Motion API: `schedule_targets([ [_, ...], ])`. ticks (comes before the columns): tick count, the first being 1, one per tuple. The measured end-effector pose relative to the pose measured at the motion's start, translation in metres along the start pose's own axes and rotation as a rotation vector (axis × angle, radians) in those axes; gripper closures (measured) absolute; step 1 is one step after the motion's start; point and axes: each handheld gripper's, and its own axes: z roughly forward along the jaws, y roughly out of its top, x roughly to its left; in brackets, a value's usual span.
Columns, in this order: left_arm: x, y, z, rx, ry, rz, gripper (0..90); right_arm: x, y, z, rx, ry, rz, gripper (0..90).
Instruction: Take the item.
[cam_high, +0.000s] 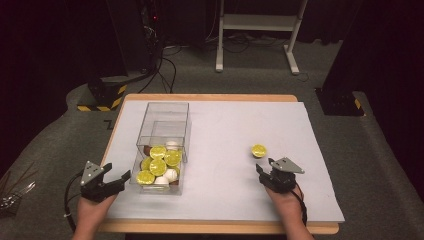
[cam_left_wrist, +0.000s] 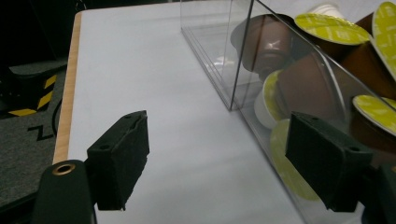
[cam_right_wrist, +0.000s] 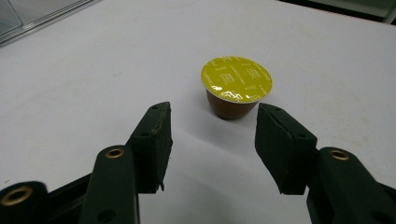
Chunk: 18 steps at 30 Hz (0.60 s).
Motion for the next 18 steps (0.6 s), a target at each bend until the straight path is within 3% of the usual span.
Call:
schedule_targets([
  [2, 0.000, -0.002, -0.008, 0.003, -0.018, -0.028, 21.3, -0.001, 0.000, 0.000, -0.004, 0.002, 0.006, 46.5],
  [13, -0.007, -0.016, -0.031, 0.005, -0.022, -0.025, 18.8, -0.004, -0.001, -0.003, -0.017, -0.003, 0.025, 45.9],
  [18, -0.014, -0.026, -0.038, 0.010, -0.048, -0.026, 17.6, -0.003, -0.001, -0.003, -0.018, -0.004, 0.019, 45.6],
])
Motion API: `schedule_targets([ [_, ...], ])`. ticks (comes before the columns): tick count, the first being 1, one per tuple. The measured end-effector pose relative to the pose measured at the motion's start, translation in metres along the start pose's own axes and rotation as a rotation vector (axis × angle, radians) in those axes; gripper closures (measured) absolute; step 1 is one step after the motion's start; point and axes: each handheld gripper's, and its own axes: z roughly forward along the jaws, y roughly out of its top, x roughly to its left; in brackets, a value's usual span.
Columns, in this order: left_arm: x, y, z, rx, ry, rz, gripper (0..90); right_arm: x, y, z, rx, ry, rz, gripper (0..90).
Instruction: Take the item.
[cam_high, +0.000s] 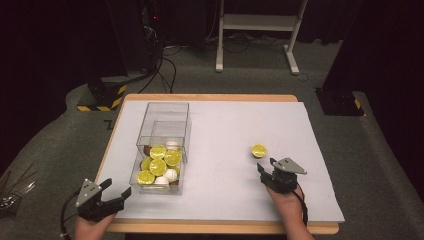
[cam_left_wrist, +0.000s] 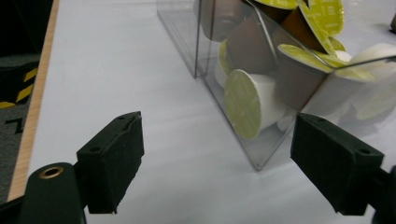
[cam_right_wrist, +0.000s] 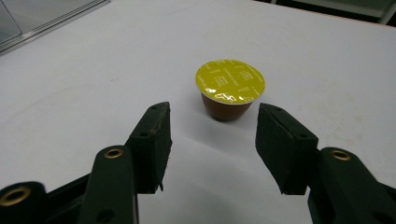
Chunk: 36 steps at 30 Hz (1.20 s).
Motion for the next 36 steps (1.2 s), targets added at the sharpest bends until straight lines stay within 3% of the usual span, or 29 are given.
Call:
schedule_targets([
  [5, -0.006, -0.004, 0.002, 0.020, -0.025, 0.013, 16.4, 0.000, 0.000, 0.000, 0.000, -0.004, -0.004, 45.8],
  [9, -0.013, -0.005, 0.007, 0.022, -0.058, -0.007, 15.2, 0.000, 0.000, 0.001, 0.005, 0.006, 0.001, 46.9],
  [11, -0.016, -0.005, 0.008, 0.025, -0.072, 0.011, 15.1, 0.000, 0.000, 0.000, 0.003, 0.007, -0.004, 47.0],
  [12, -0.019, -0.005, 0.010, 0.018, -0.075, -0.002, 15.2, 0.000, 0.000, 0.000, 0.002, 0.008, -0.005, 47.1],
  [15, -0.023, -0.006, 0.014, 0.030, -0.086, 0.015, 15.2, 0.000, 0.000, 0.000, 0.003, 0.007, -0.004, 47.1],
  [16, -0.025, -0.007, 0.015, 0.024, -0.089, -0.002, 15.3, 0.000, 0.000, 0.000, 0.002, 0.006, -0.007, 47.2],
  [23, -0.030, -0.010, 0.020, 0.029, -0.106, 0.018, 18.2, 0.001, -0.001, 0.000, 0.005, 0.000, -0.005, 47.1],
  [27, -0.033, -0.013, 0.023, 0.029, -0.124, 0.002, 20.0, 0.000, -0.001, 0.001, 0.007, -0.002, -0.002, 47.1],
  [34, -0.038, -0.015, 0.022, 0.024, -0.144, 0.065, 25.5, 0.000, -0.001, 0.001, 0.007, -0.001, 0.000, 47.1],
  [36, -0.041, -0.016, 0.022, 0.003, -0.139, 0.054, 27.5, -0.001, -0.002, 0.001, 0.006, 0.001, 0.004, 47.1],
])
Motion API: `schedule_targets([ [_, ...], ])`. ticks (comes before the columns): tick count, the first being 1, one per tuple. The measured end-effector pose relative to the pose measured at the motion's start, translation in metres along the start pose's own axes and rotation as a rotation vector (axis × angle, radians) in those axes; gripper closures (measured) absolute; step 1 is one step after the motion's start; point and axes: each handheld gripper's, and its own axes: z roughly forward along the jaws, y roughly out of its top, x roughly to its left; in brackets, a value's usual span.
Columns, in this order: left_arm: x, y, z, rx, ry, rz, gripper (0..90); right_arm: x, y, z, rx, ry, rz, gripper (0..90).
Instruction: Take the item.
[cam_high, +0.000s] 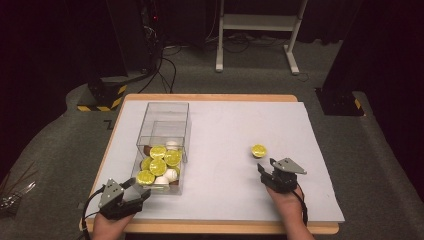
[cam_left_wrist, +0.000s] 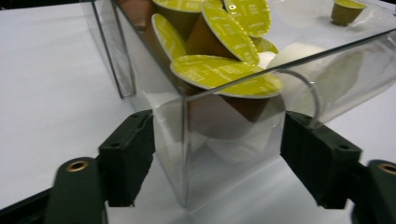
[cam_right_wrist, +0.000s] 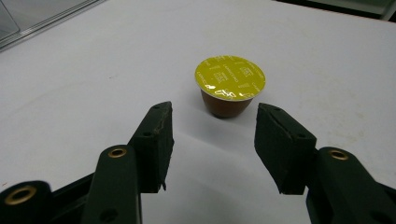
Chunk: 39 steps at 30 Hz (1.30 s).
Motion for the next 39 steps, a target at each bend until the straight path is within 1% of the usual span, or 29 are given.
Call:
schedule_targets([
  [2, 0.000, 0.000, 0.000, 0.003, 0.005, 0.010, 27.7, 0.000, 0.000, 0.000, 0.001, 0.000, 0.004, 47.0],
  [4, 0.000, 0.000, 0.000, 0.001, 0.007, 0.008, 28.1, 0.000, 0.000, 0.000, 0.000, 0.001, 0.006, 47.0],
  [5, -0.001, 0.000, 0.000, -0.008, 0.015, 0.012, 28.6, 0.000, 0.000, 0.000, 0.000, 0.000, 0.006, 47.1],
  [7, -0.001, 0.001, 0.001, -0.006, 0.020, 0.017, 29.7, -0.001, 0.000, 0.000, -0.001, 0.001, 0.006, 47.0],
  [8, -0.001, 0.001, 0.001, -0.009, 0.022, 0.013, 29.8, -0.001, 0.000, -0.001, -0.001, 0.001, 0.007, 47.1],
  [9, 0.000, 0.001, 0.001, 0.000, 0.023, 0.028, 29.8, -0.001, 0.000, -0.001, -0.002, 0.001, 0.007, 47.1],
  [10, 0.000, 0.001, 0.002, -0.006, 0.024, 0.018, 29.9, -0.001, 0.000, -0.001, -0.002, 0.001, 0.007, 47.0],
  [13, 0.000, 0.001, 0.002, -0.002, 0.027, 0.028, 29.9, -0.001, 0.000, 0.000, -0.001, 0.001, 0.008, 47.0],
  [16, 0.000, 0.001, 0.004, -0.009, 0.033, 0.020, 29.9, -0.001, -0.001, 0.000, 0.001, 0.002, 0.009, 47.1],
  [17, 0.000, 0.001, 0.005, -0.007, 0.034, 0.023, 29.9, -0.001, -0.001, 0.001, 0.002, 0.003, 0.011, 47.3],
  [18, -0.001, 0.002, 0.006, -0.016, 0.038, 0.012, 30.0, -0.001, -0.001, 0.001, 0.004, 0.004, 0.012, 47.5],
  [19, 0.000, 0.002, 0.007, -0.011, 0.039, 0.016, 30.0, -0.001, -0.001, 0.001, 0.004, 0.004, 0.011, 47.6],
  [21, -0.001, 0.002, 0.009, -0.021, 0.045, 0.008, 30.1, -0.001, -0.001, 0.000, 0.003, 0.003, 0.010, 47.6],
  [22, -0.001, 0.002, 0.009, -0.014, 0.048, 0.019, 30.2, -0.001, -0.001, 0.000, 0.003, 0.002, 0.008, 47.6],
  [25, -0.001, 0.003, 0.010, -0.015, 0.051, 0.021, 30.2, -0.001, -0.001, 0.000, 0.004, 0.002, 0.011, 47.6],
  [26, -0.001, 0.004, 0.012, -0.023, 0.051, 0.007, 30.2, -0.001, -0.001, 0.001, 0.005, 0.002, 0.010, 47.5],
  [28, -0.001, 0.004, 0.013, -0.025, 0.053, 0.001, 30.2, -0.001, -0.001, 0.001, 0.005, 0.003, 0.010, 47.5],
  [39, 0.001, 0.009, 0.020, -0.040, 0.055, -0.012, 29.9, -0.002, -0.001, 0.000, 0.004, 0.003, 0.011, 47.4],
])
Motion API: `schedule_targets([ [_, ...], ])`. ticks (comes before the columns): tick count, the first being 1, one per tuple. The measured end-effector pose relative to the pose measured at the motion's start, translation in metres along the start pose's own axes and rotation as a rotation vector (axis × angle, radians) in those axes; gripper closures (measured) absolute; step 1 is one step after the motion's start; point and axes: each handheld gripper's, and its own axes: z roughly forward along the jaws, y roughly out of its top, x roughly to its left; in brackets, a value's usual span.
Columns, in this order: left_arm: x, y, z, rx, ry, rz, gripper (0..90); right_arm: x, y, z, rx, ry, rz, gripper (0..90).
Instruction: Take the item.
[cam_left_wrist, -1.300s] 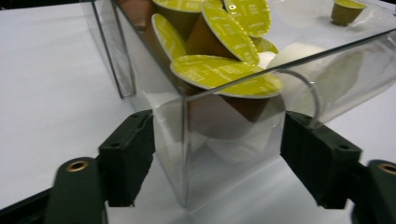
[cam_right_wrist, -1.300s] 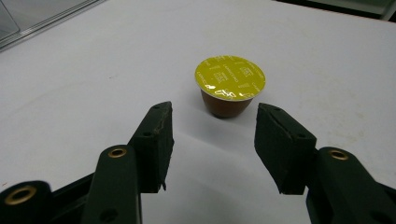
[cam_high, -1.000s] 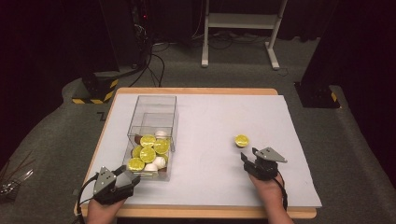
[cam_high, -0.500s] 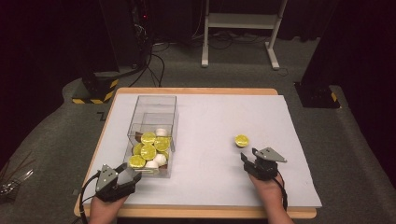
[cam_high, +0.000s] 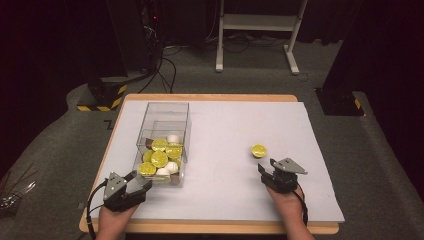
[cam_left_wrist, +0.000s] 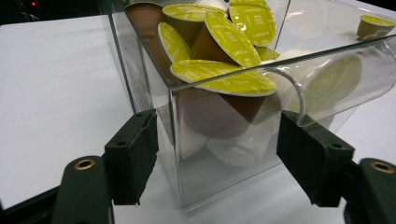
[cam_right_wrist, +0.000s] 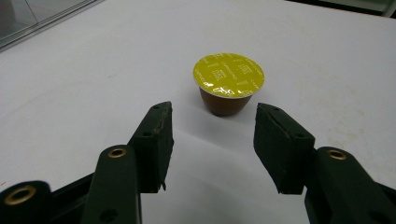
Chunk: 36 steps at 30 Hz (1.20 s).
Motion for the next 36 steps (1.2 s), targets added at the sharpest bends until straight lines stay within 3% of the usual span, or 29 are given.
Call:
schedule_targets([
  [22, -0.003, 0.001, 0.007, -0.002, 0.025, 0.009, 29.5, 0.000, 0.000, 0.000, -0.002, -0.002, 0.003, 47.3],
  [36, 0.001, 0.006, 0.024, -0.012, 0.044, -0.008, 29.5, -0.002, 0.000, 0.000, -0.006, -0.002, 0.001, 47.3],
])
